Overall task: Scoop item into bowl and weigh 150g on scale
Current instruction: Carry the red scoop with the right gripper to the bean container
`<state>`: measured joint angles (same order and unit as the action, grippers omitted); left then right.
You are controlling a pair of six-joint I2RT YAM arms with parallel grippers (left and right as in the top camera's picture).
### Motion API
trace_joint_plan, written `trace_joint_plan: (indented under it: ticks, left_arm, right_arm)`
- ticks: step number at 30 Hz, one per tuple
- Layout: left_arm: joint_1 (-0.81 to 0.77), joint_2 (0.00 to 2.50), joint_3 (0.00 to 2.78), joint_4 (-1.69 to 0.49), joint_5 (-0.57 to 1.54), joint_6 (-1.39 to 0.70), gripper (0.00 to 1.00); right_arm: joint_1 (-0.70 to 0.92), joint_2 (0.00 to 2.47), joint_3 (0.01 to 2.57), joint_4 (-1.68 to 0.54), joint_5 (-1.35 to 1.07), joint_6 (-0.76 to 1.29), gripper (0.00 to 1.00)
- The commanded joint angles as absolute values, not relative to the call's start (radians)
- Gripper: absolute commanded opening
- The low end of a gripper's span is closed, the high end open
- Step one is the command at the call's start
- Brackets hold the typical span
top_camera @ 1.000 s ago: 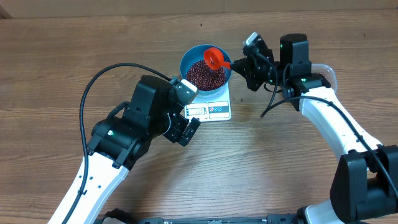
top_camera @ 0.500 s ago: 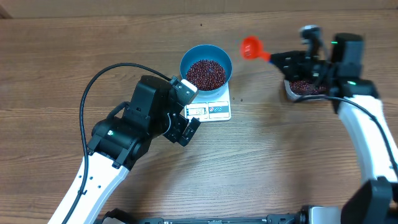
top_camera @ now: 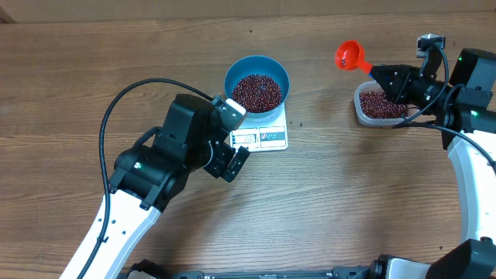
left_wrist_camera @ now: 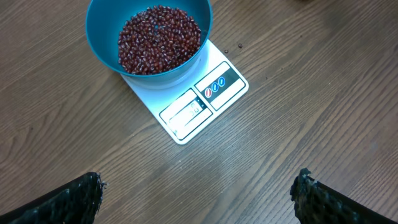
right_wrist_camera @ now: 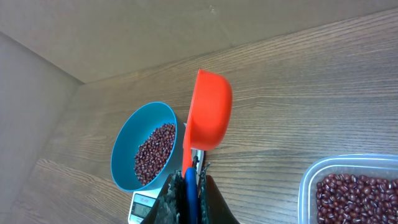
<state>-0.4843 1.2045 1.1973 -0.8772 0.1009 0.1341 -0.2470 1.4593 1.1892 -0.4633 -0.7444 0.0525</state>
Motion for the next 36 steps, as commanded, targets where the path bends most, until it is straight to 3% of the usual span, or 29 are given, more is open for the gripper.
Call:
trace_joint_plan:
  ticks: [1, 36]
  left_arm:
    - [-0.481, 1.206, 1.198, -0.879, 0.101, 0.153, 1.0]
    - [-0.481, 1.206, 1.198, -0.879, 0.101, 0.153, 1.0]
  right_arm:
    - [-0.245, 1.442, 1.2, -0.455, -0.754, 0.056, 0.04]
    - [-0.369, 1.442, 1.2, -0.557, -0.707, -0.035, 0.04]
